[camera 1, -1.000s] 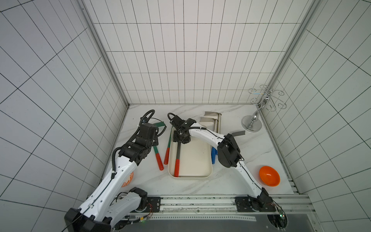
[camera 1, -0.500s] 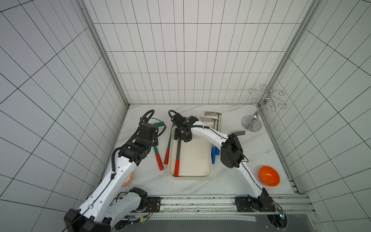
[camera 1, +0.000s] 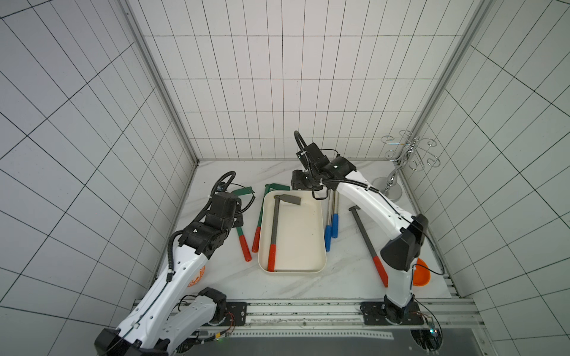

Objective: Put the small hoe into the storage box
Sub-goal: Place the hoe in the storage box, then pick up the hoe from the center of the board.

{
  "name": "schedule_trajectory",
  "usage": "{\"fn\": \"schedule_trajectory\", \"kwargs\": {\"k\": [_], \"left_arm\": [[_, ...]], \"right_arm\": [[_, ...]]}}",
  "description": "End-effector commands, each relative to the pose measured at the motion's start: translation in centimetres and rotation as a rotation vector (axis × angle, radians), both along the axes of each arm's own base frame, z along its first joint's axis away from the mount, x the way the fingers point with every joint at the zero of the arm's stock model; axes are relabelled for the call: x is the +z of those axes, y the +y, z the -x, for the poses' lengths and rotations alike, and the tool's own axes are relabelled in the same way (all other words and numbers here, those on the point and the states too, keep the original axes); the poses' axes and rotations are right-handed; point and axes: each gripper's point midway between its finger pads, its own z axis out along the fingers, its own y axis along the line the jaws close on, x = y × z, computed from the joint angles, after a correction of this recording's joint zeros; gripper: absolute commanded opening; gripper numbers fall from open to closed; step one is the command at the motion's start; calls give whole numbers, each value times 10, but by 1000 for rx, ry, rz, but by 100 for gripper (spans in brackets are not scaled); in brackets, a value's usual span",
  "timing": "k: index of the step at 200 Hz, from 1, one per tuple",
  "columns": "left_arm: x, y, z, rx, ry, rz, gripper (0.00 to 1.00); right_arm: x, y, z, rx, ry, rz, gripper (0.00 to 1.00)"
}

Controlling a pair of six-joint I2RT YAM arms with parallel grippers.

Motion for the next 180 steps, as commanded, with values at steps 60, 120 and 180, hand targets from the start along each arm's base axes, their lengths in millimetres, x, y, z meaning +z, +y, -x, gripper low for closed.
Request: {"fn": "schedule_trajectory", "kwargs": {"k": [60,120,180], "left_arm": [[-18,-16,-7,-52,20,54,48],[-25,-27,-12,-76,58,82,47],[-26,-28,-12,-84,57,78,47]], "right_arm": [[-81,-169,65,-120,88,213,58],[-138,-198,87,-183,204,225,62],[-171,-230,86,-260,285,262,65]]}}
